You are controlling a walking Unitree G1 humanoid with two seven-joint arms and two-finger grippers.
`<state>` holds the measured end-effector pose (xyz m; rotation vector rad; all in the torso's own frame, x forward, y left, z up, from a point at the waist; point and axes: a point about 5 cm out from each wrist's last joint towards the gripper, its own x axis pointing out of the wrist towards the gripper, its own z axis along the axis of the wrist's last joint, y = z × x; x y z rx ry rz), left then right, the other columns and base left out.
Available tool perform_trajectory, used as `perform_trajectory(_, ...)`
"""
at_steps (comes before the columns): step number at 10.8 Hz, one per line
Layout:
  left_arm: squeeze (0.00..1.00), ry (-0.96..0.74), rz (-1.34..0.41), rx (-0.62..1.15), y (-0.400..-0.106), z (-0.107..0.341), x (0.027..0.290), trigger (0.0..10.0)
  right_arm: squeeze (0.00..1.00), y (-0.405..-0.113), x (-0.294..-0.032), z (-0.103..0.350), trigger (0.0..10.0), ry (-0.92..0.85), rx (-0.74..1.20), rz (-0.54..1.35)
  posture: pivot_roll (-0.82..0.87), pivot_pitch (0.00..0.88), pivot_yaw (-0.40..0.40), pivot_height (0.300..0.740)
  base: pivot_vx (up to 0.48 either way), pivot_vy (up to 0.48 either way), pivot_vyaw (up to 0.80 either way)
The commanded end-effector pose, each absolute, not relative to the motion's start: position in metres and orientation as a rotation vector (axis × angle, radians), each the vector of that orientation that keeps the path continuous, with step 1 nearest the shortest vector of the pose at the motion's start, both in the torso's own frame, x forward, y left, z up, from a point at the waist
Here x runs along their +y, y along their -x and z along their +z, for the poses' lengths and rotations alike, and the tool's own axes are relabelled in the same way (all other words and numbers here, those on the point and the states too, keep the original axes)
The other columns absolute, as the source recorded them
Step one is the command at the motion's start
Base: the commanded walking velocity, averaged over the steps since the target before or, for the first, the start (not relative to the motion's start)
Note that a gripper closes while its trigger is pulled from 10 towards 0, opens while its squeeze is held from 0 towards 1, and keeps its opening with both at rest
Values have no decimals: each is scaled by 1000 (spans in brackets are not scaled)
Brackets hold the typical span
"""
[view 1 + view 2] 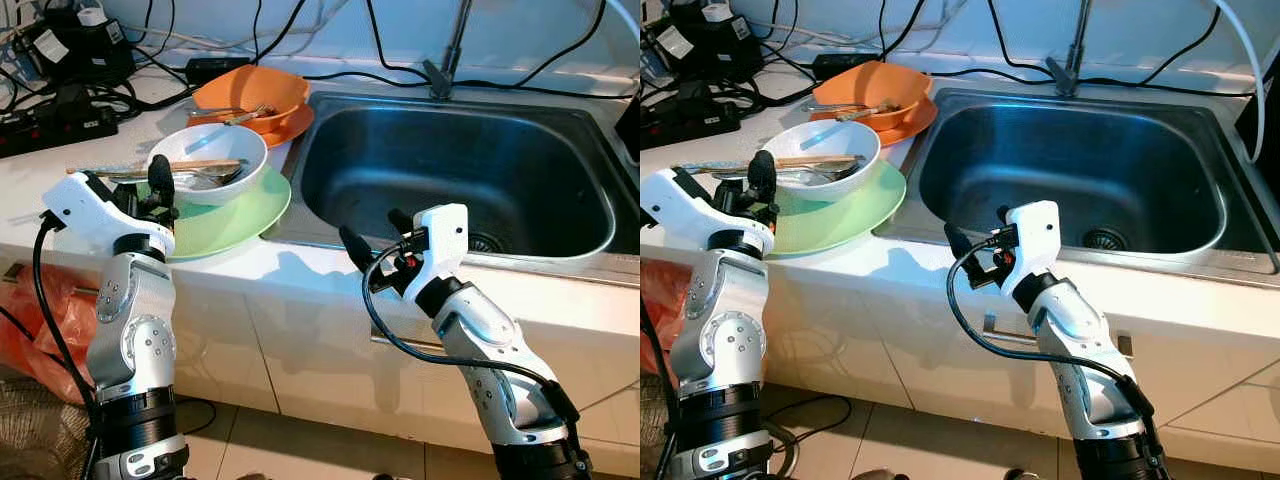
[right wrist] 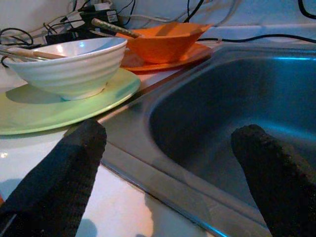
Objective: Kitchen organization
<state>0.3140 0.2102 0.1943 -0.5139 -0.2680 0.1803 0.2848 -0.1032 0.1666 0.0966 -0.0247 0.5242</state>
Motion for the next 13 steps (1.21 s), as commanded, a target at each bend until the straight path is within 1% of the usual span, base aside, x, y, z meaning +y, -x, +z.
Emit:
perform_trajectory(1, 0, 519, 191, -274, -316, 197, 212, 3882, 0, -282, -103, 171, 10000, -94, -48, 525, 65, 81, 65, 740, 0, 0, 0)
perform_trajectory(2, 0, 518, 193, -269, -316, 197, 212, 8902, 0, -282, -103, 171, 10000, -98, -48, 531, 65, 81, 65, 740, 0, 0, 0)
perform_trajectory(3, 0, 518, 194, -262, -316, 196, 211, 10000, 0, -282, -102, 171, 10000, -99, -46, 548, 66, 81, 65, 740, 0, 0, 0)
perform_trajectory(5, 0, 523, 191, -257, -314, 195, 209, 10000, 0, -279, -104, 172, 10000, -102, -42, 612, 65, 80, 65, 740, 0, 0, 0)
perform_trajectory(7, 0, 525, 188, -244, -315, 194, 208, 10000, 0, -268, -102, 173, 10000, -115, -26, 784, 65, 81, 69, 740, 0, 0, 0)
perform_trajectory(10, 0, 526, 183, -239, -315, 194, 206, 10000, 0, -266, -104, 173, 10000, -108, -23, 818, 67, 81, 69, 740, 0, 0, 0)
perform_trajectory(11, 0, 531, 173, -242, -314, 194, 205, 0, 0, -267, -105, 173, 10000, -106, -23, 816, 69, 80, 70, 740, 0, 0, 0)
perform_trajectory(13, 0, 528, 173, -245, -313, 194, 205, 0, 0, -268, -105, 173, 10000, -103, -25, 806, 68, 78, 71, 740, 0, 0, 0)
